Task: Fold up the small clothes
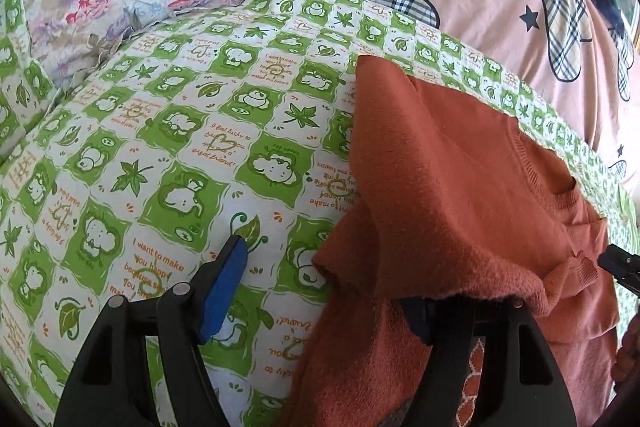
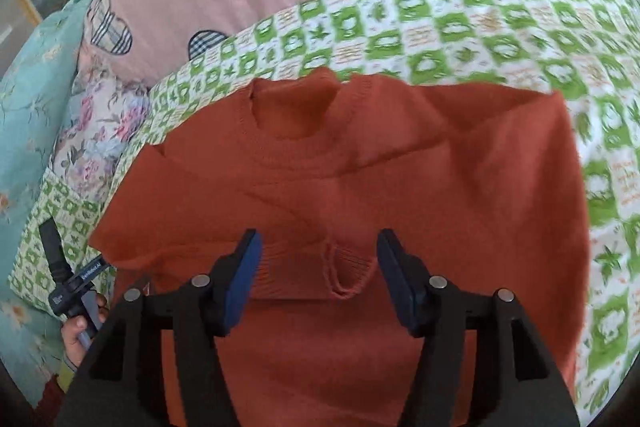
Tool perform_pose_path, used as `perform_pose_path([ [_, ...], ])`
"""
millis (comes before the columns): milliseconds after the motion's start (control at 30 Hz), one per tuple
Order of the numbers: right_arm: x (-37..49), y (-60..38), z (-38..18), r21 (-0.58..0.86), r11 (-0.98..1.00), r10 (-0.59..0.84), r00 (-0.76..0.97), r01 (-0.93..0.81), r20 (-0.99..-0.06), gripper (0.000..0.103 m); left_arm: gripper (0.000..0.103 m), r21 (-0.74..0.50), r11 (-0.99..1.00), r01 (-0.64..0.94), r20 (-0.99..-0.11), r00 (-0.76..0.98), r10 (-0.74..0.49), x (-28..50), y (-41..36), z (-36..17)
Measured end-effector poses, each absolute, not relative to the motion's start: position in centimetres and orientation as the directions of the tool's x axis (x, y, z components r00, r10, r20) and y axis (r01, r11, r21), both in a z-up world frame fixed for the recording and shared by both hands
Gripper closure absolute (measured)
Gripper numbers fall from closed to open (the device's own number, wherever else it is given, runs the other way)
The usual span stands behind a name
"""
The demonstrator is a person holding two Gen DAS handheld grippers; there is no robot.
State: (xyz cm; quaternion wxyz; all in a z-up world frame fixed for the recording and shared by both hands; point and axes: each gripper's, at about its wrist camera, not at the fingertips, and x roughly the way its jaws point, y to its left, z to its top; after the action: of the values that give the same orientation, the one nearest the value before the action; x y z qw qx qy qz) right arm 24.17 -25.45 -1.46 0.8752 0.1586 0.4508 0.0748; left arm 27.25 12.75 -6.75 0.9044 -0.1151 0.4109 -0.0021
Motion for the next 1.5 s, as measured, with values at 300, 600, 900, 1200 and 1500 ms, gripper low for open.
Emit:
perform_pose_path([
  [300, 24.1, -25.0, -1.0, 0.234, 0.971, 0.22, 0.561, -0.047, -0.798, 0.099, 0.031, -0.195, 0.977, -0.091, -0.743, 0.663, -0.086, 27.1, 12.6, -6.8],
  [600, 18.9, -30.3, 2.6, 0.123, 0.992, 0.081, 0.697, 0.01, -0.712, 0.099, 0.03, -0.178, 0.978, -0.107, -0.757, 0.65, -0.066, 27.7, 12.3, -7.0],
  [900, 16.0, -33.1, -0.5, 0.125, 0.977, 0.0, 0.581, 0.175, -0.814, 0.098, 0.032, -0.33, 0.934, -0.134, -0.739, 0.653, -0.168, 26.6, 15.1, -6.7],
  [1200, 19.0, -29.7, 1.4, 0.322, 0.944, 0.208, 0.637, 0.067, -0.743, 0.098, 0.035, -0.33, 0.938, -0.108, -0.74, 0.647, -0.187, 23.9, 16.0, -5.2],
  [1500, 28.8, -22.9, -3.2, 0.261, 0.962, 0.272, 0.315, -0.078, -0.909, 0.098, 0.033, -0.268, 0.962, 0.046, -0.679, 0.699, -0.223, 24.6, 12.2, -1.1],
])
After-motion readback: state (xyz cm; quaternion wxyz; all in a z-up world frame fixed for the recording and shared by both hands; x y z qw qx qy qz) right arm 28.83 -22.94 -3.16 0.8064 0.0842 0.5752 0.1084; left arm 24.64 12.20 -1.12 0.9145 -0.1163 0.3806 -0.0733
